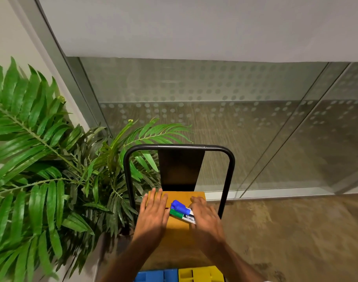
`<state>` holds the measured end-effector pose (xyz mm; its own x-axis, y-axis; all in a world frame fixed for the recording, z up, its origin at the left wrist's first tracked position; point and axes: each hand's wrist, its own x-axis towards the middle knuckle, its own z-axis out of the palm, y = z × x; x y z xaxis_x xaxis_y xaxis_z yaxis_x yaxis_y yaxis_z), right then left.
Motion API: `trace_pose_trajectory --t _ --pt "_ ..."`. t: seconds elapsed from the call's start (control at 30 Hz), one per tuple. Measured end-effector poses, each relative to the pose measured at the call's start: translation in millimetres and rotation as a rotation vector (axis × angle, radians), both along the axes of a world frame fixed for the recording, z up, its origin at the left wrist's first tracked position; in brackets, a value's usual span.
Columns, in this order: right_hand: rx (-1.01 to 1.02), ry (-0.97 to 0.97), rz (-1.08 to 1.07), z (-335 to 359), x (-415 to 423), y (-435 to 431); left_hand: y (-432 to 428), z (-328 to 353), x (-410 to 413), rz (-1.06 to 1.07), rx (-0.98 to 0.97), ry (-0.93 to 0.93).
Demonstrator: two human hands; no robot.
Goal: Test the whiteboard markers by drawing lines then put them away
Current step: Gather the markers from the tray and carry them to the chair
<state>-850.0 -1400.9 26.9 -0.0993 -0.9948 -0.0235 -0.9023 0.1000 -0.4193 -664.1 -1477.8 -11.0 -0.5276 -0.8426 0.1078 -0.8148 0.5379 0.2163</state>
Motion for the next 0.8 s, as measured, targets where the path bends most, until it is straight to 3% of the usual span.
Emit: trace_pose_trajectory --t 0.17,0.27,0.4,0.5,0.6,0.7,0.8 --pt "0.164 0.074 0.062 -0.1 4.1 -6.6 12.9 -17.5 3.7 -0.069 0.018 -0.046" --pt "0.184 0.107 0.086 -1.0 6.4 -6.0 13.5 -12.2 2.6 -0.024 0.141 -0.077" --pt "0.147 0.122 0.067 -1.0 7.2 -5.8 13.8 -1.8 2.9 0.034 0.302 0.041" --pt "0.091 0.102 0.042 1.1 5.4 -3.4 31.0 18.5 -1.3 0.143 0.322 0.321" --pt "0.020 0.091 0.035 12.2 3.5 1.7 60.2 45.0 -13.9 0.389 0.375 0.670" --pt "-0.048 0.093 0.069 25.1 4.2 8.1 91.2 86.4 -38.7 0.569 0.555 1.021" --pt "-0.056 0.096 0.118 41.7 9.7 17.1 112.6 106.7 -58.6 0.664 0.741 1.152"
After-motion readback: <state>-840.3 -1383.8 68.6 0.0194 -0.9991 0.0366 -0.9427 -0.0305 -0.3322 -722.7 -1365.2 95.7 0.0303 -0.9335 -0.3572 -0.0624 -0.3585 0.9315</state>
